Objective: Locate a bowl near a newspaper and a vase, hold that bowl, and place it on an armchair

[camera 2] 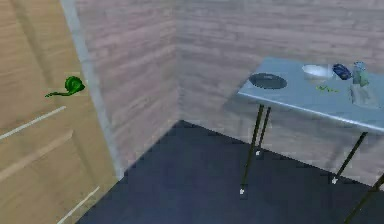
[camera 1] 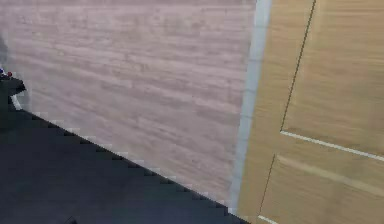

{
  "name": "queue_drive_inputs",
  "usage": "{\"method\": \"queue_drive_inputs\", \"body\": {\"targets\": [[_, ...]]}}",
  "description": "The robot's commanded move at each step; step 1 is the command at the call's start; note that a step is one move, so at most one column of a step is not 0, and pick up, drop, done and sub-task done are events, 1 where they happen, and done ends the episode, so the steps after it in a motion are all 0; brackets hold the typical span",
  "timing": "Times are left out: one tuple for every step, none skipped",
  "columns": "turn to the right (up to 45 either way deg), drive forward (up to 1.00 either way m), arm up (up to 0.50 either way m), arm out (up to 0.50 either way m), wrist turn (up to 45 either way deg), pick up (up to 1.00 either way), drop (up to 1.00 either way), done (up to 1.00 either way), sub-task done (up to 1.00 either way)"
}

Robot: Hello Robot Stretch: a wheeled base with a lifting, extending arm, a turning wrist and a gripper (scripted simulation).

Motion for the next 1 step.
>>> {"method": "queue_drive_inputs", "body": {"targets": [[45.0, 0.00, 0.00, 0.00, 0.0, 0.00, 0.00, 0.00, 0.00]]}}
